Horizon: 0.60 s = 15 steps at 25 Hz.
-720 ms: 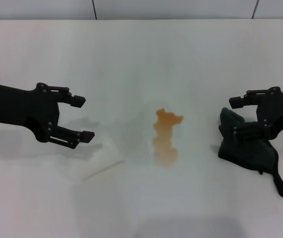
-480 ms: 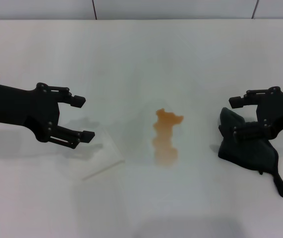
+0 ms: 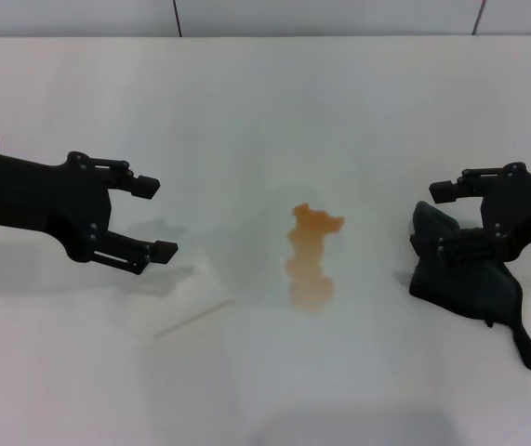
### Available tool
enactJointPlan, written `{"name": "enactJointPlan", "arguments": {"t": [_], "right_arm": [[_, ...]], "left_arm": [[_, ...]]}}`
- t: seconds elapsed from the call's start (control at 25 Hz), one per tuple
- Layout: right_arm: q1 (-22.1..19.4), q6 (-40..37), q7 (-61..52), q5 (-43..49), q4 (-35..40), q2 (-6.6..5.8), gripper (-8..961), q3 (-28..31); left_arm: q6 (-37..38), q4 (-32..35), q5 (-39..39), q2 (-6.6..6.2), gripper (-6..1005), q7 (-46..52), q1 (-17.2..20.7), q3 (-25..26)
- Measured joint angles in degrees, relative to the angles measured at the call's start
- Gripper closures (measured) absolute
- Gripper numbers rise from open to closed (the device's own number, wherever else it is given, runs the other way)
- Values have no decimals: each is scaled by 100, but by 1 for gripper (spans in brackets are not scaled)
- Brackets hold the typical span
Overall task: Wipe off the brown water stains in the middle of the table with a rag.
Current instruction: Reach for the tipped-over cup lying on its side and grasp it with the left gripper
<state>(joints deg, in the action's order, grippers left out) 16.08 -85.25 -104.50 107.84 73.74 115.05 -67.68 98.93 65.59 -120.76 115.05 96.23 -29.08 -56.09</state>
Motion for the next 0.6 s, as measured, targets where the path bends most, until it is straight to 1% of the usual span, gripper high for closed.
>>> {"name": "enactJointPlan", "arguments": {"t": [0.36,0.6], "right_arm": [[0,23,0,-1,0,0,144,0],[-1,42,0,-6,0,0,145,-14]], "left_arm": [[12,-1,-92,-34,106,233,-85,-9],[86,-10,-432,1,106,424,-165,-25]]}}
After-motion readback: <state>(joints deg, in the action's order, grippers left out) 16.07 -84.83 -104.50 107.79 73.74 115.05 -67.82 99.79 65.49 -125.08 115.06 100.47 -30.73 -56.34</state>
